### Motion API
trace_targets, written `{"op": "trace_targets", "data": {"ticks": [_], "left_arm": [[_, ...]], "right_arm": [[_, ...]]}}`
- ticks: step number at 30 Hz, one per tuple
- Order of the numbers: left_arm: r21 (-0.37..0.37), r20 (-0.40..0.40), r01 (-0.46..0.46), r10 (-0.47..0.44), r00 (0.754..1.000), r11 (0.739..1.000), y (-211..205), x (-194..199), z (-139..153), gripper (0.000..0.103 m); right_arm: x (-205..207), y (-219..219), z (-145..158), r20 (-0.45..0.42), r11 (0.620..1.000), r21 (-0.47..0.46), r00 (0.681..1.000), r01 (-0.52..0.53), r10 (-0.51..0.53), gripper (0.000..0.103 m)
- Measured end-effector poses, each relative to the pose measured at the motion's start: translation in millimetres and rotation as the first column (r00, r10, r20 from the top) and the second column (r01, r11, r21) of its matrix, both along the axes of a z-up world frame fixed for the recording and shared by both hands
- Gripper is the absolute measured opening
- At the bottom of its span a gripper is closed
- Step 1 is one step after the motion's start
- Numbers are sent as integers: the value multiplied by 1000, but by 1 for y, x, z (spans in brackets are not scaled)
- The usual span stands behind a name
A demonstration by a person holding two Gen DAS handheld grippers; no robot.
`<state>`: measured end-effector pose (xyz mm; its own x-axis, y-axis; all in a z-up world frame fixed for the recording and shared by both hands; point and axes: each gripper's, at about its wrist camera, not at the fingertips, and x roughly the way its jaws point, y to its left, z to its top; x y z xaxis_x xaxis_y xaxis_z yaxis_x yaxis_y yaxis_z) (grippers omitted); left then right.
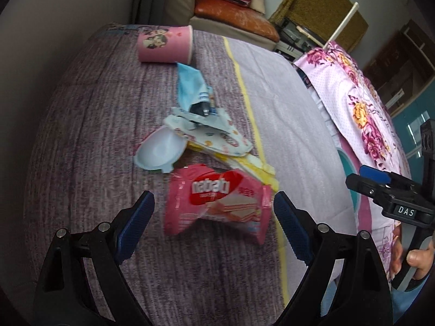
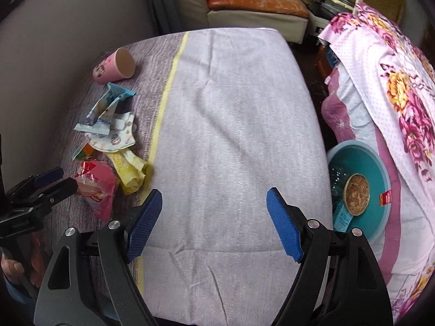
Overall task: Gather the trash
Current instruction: 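Move both tools back over the remaining trash on the table, then grasp the pink Nabati wafer packet with the right tool while the left tool grasps the clear plastic lid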
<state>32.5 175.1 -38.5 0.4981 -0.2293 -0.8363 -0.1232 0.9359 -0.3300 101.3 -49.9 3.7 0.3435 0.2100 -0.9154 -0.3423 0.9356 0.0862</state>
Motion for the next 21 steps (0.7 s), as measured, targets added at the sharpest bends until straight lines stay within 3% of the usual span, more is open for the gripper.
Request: {"op": "trace_targets", "data": {"ticks": [9, 16, 21], "left_arm": [[7, -28, -52, 52, 998, 999, 57, -16, -19, 90], [-3, -47, -107, 106, 993, 994, 99, -32, -30, 90], [-25, -53, -132, 130, 990, 991, 116, -36, -35, 90]], "right_arm": [[-8, 90, -8, -51, 963, -32, 962, -269, 267, 75], [-20, 158, -22, -81, 866, -105, 872, -489, 482, 75], [-24, 183, -37, -115, 821, -129, 831, -556, 544, 75]]}}
